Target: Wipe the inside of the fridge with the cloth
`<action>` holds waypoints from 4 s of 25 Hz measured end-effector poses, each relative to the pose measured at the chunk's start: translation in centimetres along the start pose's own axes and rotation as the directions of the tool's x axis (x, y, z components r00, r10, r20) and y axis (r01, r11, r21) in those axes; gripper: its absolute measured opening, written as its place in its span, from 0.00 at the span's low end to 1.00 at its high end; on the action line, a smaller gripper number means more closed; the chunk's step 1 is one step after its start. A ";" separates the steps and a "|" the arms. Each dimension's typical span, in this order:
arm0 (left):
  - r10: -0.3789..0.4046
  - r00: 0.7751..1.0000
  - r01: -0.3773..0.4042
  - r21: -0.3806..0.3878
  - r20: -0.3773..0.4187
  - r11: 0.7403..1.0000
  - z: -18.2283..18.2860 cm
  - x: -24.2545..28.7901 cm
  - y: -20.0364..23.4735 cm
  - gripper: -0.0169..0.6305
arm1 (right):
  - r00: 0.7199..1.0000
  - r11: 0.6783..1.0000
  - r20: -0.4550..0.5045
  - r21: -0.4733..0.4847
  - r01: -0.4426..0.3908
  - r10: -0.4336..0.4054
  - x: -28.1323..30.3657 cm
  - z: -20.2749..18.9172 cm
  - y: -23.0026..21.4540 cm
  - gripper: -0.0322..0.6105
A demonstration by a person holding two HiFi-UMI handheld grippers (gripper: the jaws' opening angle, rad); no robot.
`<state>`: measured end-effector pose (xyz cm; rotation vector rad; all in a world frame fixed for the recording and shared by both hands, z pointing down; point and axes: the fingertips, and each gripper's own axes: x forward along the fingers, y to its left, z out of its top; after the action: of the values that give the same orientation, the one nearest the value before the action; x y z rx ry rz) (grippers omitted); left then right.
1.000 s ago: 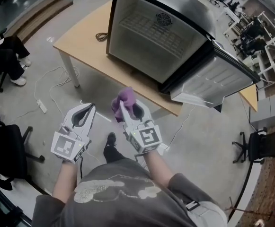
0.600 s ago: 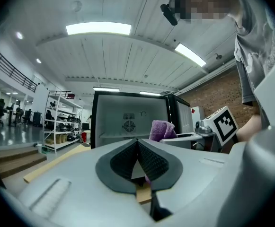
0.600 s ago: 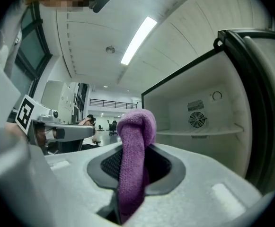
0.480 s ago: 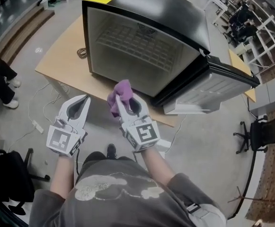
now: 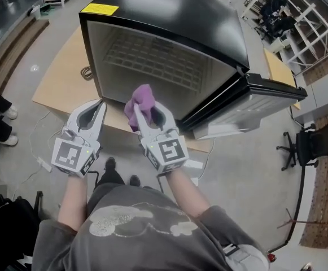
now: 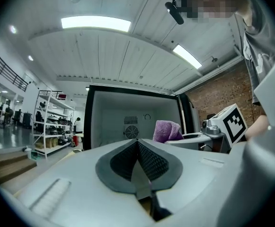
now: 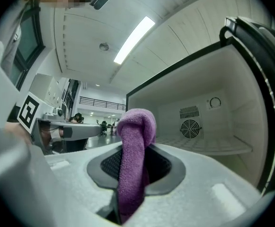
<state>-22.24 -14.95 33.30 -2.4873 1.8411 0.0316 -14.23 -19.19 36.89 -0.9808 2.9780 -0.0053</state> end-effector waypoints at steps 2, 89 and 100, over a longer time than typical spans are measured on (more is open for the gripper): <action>-0.017 1.000 0.017 0.005 0.006 1.000 0.4 1.2 1.1 0.05 | 1.000 1.000 -0.007 0.001 0.023 -0.023 1.7 0.4 -0.4 0.17; -0.209 0.978 0.210 0.053 -0.018 0.976 1.4 15.5 1.8 0.05 | 0.888 0.939 -0.304 -0.096 0.331 -0.345 8.3 1.1 -13.8 0.17; -0.343 0.939 0.343 0.039 -0.014 0.938 1.2 17.9 -3.0 0.05 | 0.791 0.852 -0.334 -0.090 0.515 -0.513 2.3 0.6 -18.1 0.17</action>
<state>-14.15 -31.10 31.35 -2.7416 1.3665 -0.0275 -5.37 -35.12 36.37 -1.9475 2.8638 -0.2117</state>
